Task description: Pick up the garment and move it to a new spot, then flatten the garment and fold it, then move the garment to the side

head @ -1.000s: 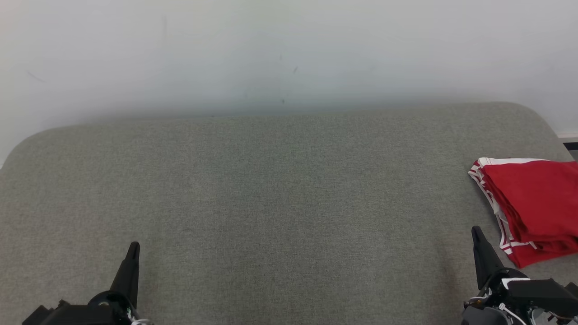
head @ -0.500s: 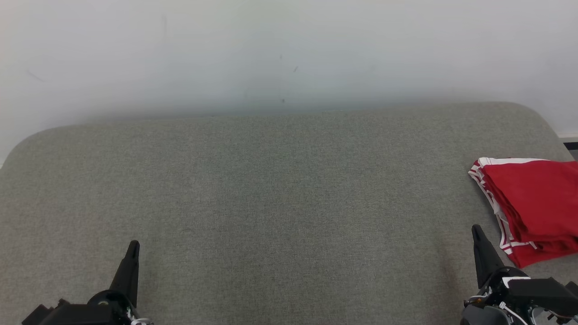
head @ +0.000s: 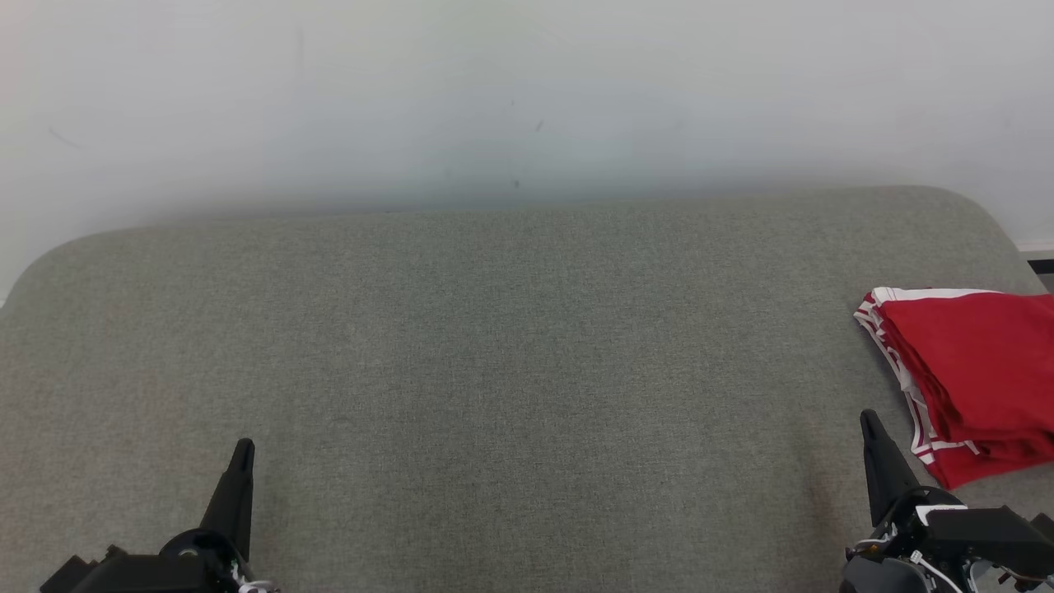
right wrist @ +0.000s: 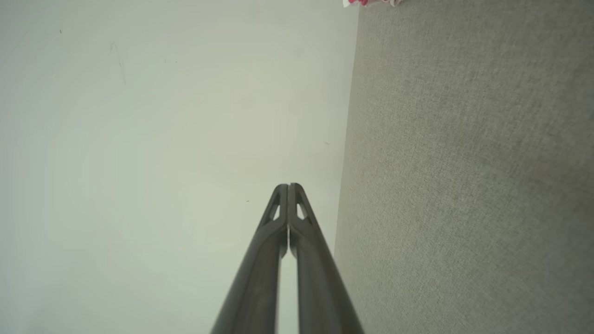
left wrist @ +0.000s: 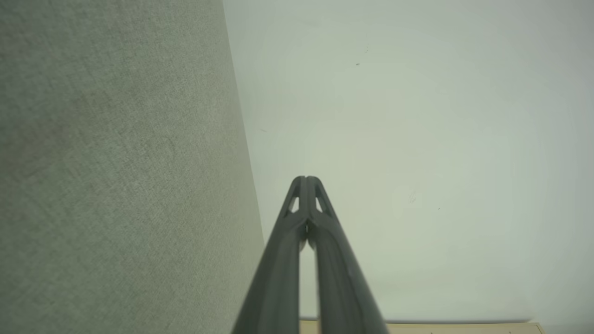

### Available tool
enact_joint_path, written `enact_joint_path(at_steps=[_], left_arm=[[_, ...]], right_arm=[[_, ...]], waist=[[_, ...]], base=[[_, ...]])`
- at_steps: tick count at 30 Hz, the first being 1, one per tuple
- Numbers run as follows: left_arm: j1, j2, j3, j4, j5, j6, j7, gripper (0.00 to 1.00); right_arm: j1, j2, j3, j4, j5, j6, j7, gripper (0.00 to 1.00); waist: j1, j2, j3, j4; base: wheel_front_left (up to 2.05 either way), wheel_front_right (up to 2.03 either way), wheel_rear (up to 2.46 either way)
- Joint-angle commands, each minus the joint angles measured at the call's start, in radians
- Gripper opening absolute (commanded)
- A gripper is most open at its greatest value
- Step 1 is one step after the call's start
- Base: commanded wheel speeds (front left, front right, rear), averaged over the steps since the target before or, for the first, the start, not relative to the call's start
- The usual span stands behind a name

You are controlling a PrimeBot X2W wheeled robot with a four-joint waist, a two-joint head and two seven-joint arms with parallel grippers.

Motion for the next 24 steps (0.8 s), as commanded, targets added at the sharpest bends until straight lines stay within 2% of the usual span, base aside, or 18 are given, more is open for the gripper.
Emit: enact_joint_path(at_steps=[1, 24], left_arm=[[-0.006, 0.006, 0.003, -0.003, -0.004, -0.003, 0.004, 0.00], [-0.006, 0.006, 0.003, -0.003, -0.004, -0.003, 0.004, 0.00]], right_arm=[[-0.003, 0.002, -0.002, -0.002, 0.000, -0.002, 0.003, 0.00], [-0.003, 0.002, -0.001, -0.002, 0.000, -0.002, 0.003, 0.00]], waist=[[0.0000, 0.0000, 0.000, 0.000], [0.0000, 0.0000, 0.000, 0.000]], base=[[0.00, 0.00, 0.00], [0.00, 0.00, 0.00]])
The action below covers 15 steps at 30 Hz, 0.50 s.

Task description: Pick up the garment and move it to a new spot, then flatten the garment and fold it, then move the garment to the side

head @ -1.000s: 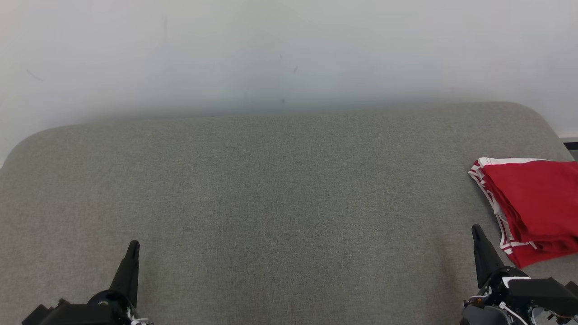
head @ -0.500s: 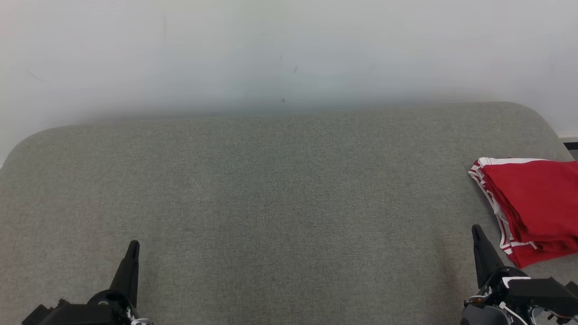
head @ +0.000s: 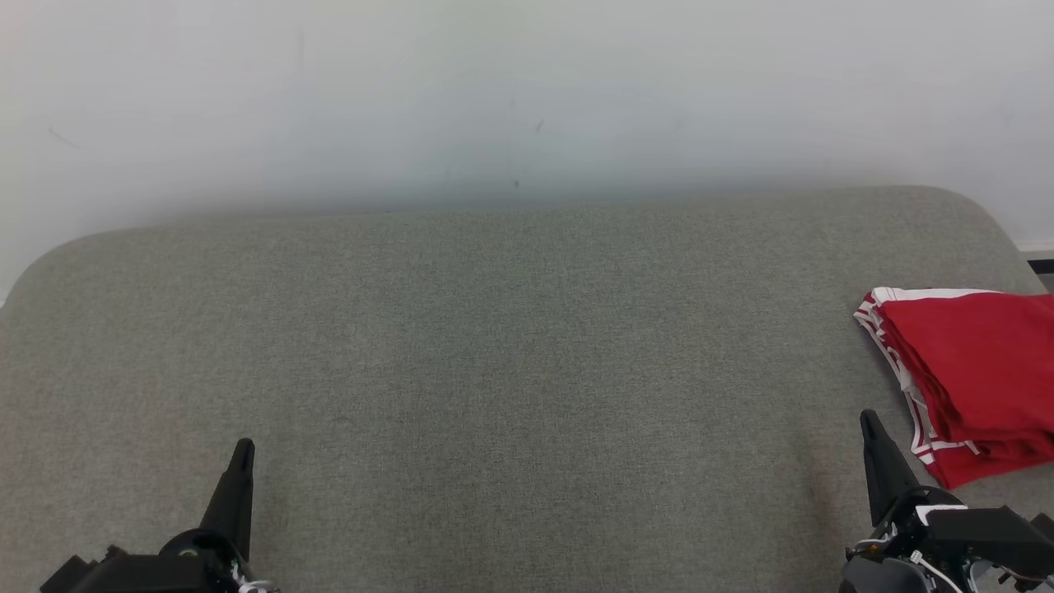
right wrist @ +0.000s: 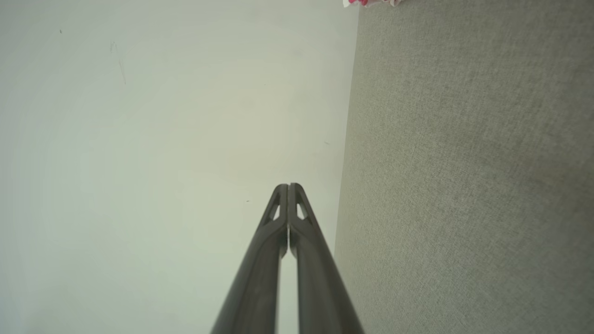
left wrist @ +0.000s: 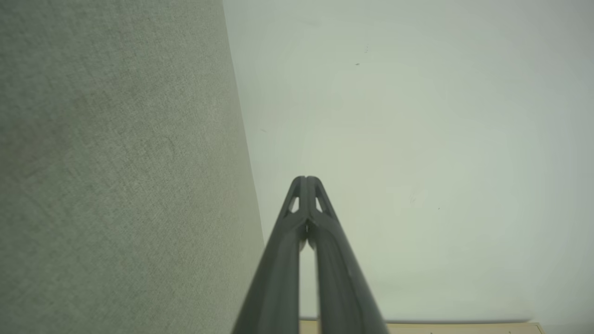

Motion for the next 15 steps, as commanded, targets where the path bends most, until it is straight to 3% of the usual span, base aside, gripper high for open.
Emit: enact_joint_path(at_steps=[1, 15], left_arm=[[-0.006, 0.006, 0.003, -0.003, -0.004, -0.003, 0.004, 0.00], [-0.006, 0.006, 0.003, -0.003, -0.004, -0.003, 0.004, 0.00]], right_arm=[[-0.003, 0.002, -0.001, -0.002, 0.000, -0.002, 0.003, 0.00], [-0.003, 0.002, -0.001, -0.002, 0.000, -0.002, 0.002, 0.00]], waist=[[-0.0001, -0.0001, 0.000, 0.000], [-0.0001, -0.0001, 0.000, 0.000]], base=[[0.00, 0.00, 0.00], [0.00, 0.00, 0.00]])
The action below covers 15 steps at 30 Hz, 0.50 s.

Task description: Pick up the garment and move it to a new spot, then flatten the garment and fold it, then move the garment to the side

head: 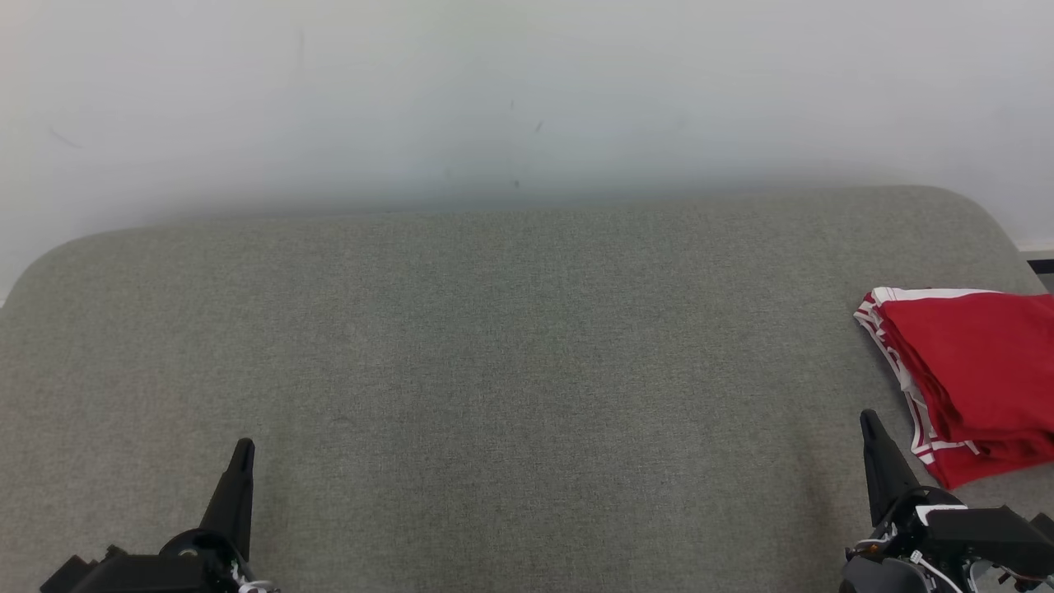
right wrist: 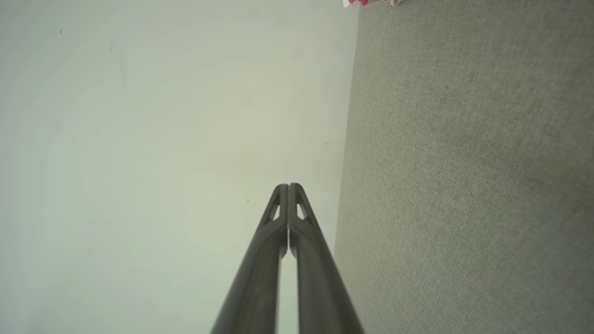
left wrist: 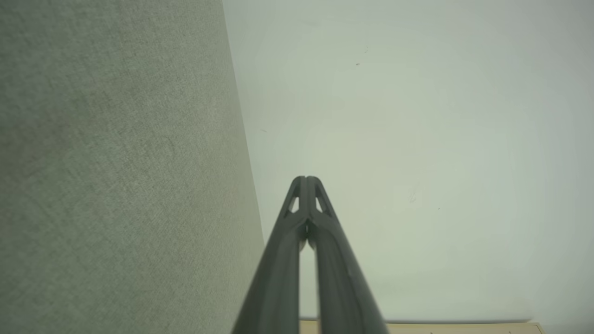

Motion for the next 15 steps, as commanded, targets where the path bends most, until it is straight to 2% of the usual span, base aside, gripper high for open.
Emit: enact_joint_path(at_steps=[1, 15], left_arm=[[-0.006, 0.006, 0.003, -0.003, -0.004, -0.003, 0.004, 0.00], [-0.006, 0.006, 0.003, -0.003, -0.004, -0.003, 0.004, 0.00]], right_arm=[[-0.003, 0.002, -0.001, -0.002, 0.000, -0.002, 0.002, 0.00], [-0.003, 0.002, -0.001, -0.002, 0.000, -0.002, 0.002, 0.00]], waist=[[0.0000, 0.0000, 0.000, 0.000], [0.0000, 0.0000, 0.000, 0.000]], base=[[0.00, 0.00, 0.00], [0.00, 0.00, 0.00]])
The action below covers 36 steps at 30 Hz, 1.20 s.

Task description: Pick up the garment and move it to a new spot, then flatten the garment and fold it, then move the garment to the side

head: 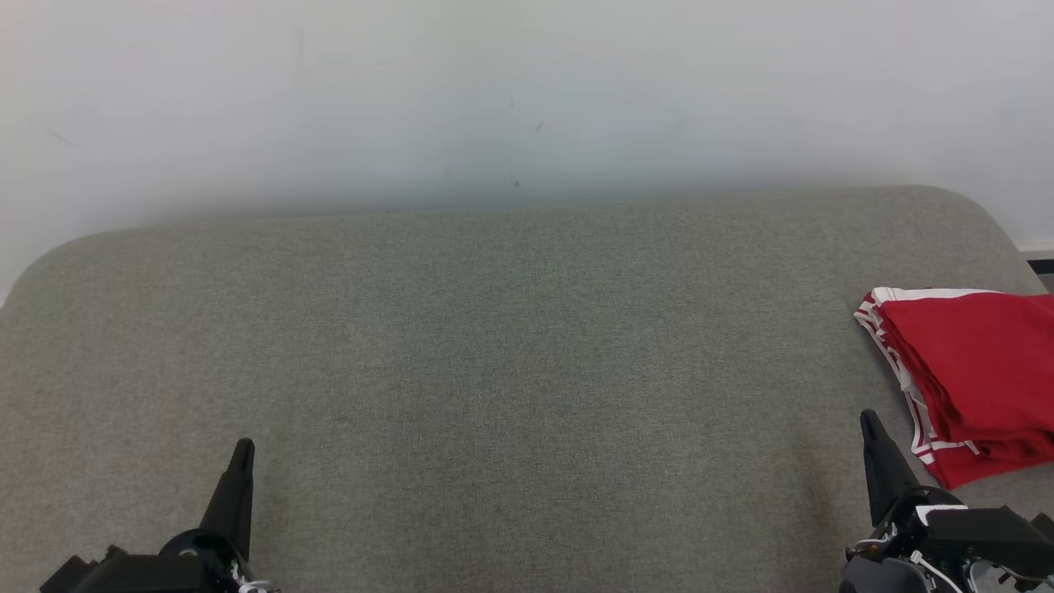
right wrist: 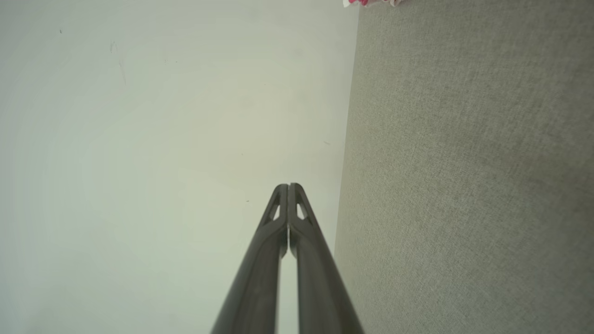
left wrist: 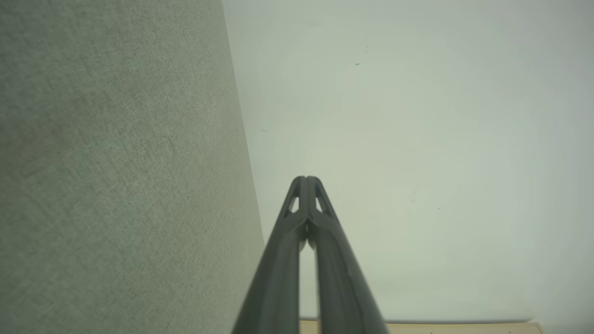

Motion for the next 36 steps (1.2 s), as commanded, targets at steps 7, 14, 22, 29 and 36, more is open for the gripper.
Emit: enact_joint_path(at_steps=[7, 14, 22, 29, 36], left_arm=[[-0.006, 0.006, 0.003, -0.003, -0.004, -0.003, 0.004, 0.00], [-0.006, 0.006, 0.003, -0.003, -0.004, -0.003, 0.004, 0.00], [-0.006, 0.006, 0.003, -0.003, -0.004, -0.003, 0.004, 0.00], [-0.006, 0.006, 0.003, -0.003, -0.004, -0.003, 0.004, 0.00], [-0.006, 0.006, 0.003, -0.003, -0.004, -0.003, 0.004, 0.00]], right_arm=[[-0.003, 0.002, -0.001, -0.002, 0.000, -0.002, 0.002, 0.00], [-0.003, 0.002, -0.001, -0.002, 0.000, -0.002, 0.002, 0.00], [-0.003, 0.002, -0.001, -0.002, 0.000, -0.002, 0.002, 0.00], [-0.003, 0.002, -0.001, -0.002, 0.001, -0.002, 0.002, 0.00], [-0.003, 0.002, -0.001, -0.002, 0.001, -0.002, 0.002, 0.00]], waist=[[0.0000, 0.0000, 0.000, 0.000], [0.0000, 0.0000, 0.000, 0.000], [0.0000, 0.0000, 0.000, 0.000], [0.0000, 0.0000, 0.000, 0.000], [0.0000, 0.0000, 0.000, 0.000]], base=[[0.00, 0.00, 0.00], [0.00, 0.00, 0.00], [0.00, 0.00, 0.00], [0.00, 0.00, 0.00], [0.00, 0.00, 0.00]])
